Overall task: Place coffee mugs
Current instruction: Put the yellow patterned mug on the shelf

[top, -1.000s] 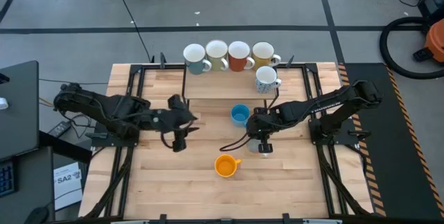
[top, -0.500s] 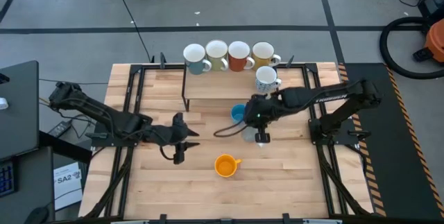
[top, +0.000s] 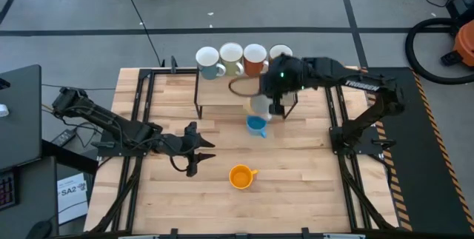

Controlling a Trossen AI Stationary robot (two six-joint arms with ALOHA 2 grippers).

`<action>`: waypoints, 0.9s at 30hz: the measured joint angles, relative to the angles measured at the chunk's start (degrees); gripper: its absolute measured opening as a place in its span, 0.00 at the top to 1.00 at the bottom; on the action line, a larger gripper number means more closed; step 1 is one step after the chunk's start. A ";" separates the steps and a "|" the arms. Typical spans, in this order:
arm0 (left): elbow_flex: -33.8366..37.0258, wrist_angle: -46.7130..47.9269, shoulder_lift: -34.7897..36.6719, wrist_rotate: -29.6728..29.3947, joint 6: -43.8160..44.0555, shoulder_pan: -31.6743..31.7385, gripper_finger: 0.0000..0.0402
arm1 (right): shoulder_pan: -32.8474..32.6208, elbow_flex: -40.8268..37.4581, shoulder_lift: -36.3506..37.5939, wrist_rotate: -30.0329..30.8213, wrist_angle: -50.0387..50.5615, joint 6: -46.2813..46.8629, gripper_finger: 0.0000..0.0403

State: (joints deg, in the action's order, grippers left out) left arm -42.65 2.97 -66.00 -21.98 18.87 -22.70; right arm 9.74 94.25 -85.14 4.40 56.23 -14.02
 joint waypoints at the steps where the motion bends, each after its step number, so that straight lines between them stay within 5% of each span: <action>1: -0.02 -0.19 0.00 -0.02 0.00 0.00 0.59 | 1.31 0.26 0.00 0.00 0.03 -0.97 0.96; 14: 0.00 -0.19 -0.02 -0.02 0.00 0.02 0.59 | 15.81 0.27 -0.07 -11.24 -0.33 -4.54 0.96; 27: 0.00 -0.21 -0.04 -0.02 0.00 0.02 0.59 | 18.09 0.27 -0.07 -13.55 -0.44 -7.19 0.95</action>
State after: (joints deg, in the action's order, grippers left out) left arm -42.65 2.76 -66.04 -22.00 18.87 -22.68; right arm 27.83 94.52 -85.21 -9.14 55.79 -21.21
